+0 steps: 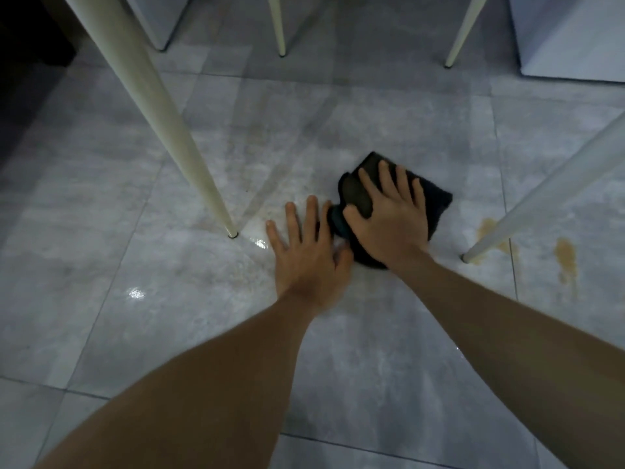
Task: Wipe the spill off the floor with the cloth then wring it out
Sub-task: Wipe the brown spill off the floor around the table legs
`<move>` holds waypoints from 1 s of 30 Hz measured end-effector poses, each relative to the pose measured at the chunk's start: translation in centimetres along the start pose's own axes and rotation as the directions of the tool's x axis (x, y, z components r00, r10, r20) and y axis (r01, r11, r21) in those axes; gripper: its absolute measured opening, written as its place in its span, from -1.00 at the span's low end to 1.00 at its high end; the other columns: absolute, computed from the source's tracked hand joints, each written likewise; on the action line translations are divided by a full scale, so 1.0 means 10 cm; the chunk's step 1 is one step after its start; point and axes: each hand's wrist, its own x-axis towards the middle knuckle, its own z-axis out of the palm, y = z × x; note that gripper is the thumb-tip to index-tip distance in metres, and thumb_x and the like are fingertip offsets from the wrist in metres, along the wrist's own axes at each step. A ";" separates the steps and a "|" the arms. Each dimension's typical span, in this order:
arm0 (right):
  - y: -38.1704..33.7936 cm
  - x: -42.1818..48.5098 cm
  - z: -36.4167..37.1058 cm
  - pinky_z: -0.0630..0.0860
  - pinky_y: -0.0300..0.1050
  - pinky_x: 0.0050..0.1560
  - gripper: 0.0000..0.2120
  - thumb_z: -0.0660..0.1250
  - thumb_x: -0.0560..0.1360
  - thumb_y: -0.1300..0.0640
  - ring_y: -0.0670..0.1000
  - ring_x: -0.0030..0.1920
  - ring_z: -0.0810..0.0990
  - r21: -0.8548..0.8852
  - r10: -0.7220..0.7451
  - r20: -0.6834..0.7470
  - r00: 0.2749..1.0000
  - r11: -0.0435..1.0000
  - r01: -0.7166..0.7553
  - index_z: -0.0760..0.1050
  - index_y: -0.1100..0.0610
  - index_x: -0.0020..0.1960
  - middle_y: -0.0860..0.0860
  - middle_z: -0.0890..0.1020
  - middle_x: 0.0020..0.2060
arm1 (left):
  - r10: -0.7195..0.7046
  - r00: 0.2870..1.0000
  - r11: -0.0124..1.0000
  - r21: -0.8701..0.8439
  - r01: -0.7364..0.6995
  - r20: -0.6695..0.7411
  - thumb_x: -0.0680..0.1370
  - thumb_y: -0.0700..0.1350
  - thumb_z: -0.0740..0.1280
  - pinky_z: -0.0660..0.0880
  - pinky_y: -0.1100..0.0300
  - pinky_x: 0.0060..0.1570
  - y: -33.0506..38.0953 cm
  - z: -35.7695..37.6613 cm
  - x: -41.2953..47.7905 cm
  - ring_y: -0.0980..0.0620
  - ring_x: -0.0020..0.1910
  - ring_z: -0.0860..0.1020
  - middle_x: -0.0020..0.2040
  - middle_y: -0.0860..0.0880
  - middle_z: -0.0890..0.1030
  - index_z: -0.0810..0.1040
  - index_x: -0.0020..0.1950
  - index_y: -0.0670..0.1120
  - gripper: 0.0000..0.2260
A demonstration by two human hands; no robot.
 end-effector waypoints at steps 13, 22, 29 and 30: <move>-0.16 0.01 0.04 -0.01 0.20 0.59 -0.28 -0.05 0.52 -0.33 0.17 0.61 0.11 -0.037 -0.114 0.085 0.990 0.992 0.117 0.18 -0.09 0.62 0.07 0.17 0.64 | -0.043 0.999 0.990 -0.137 0.039 -0.026 0.50 0.06 -0.16 -0.22 -0.25 0.54 -0.01 -0.10 -0.02 -0.12 0.64 -0.12 0.66 -0.13 0.00 -0.08 0.64 -0.18 -0.28; -0.58 0.06 0.08 -0.10 0.21 0.59 -0.26 -0.11 0.51 -0.39 0.17 0.63 -0.01 -0.052 0.007 0.113 0.994 0.999 -0.002 0.10 -0.13 0.63 0.05 0.07 0.66 | -0.285 0.914 0.951 -0.207 0.231 -0.288 0.61 -0.09 0.09 0.03 -0.21 0.56 -0.33 0.08 -0.84 -0.28 0.54 0.21 0.43 -0.25 0.38 0.32 0.51 -0.25 -0.51; -0.75 -0.69 0.09 -0.07 0.12 0.61 -0.33 -0.06 0.54 -0.29 0.12 0.63 0.08 0.061 -0.305 0.150 0.940 0.952 0.299 0.23 -0.12 0.60 0.02 0.19 0.63 | -0.269 0.923 0.940 -0.285 0.189 -0.275 0.58 -0.21 0.08 -0.01 -0.13 0.57 -0.39 0.04 -0.82 -0.22 0.51 0.27 0.44 -0.19 0.36 0.35 0.44 -0.21 -0.58; -0.59 -0.74 0.05 -0.05 0.13 0.60 -0.33 -0.04 0.54 -0.30 0.12 0.63 0.09 0.044 -0.298 0.138 0.945 0.955 0.294 0.24 -0.11 0.59 0.01 0.20 0.63 | -0.249 0.930 0.951 -0.249 0.183 -0.270 0.59 -0.18 0.08 -0.01 -0.16 0.56 -0.39 0.03 -0.82 -0.19 0.54 0.23 0.45 -0.17 0.37 0.36 0.43 -0.18 -0.59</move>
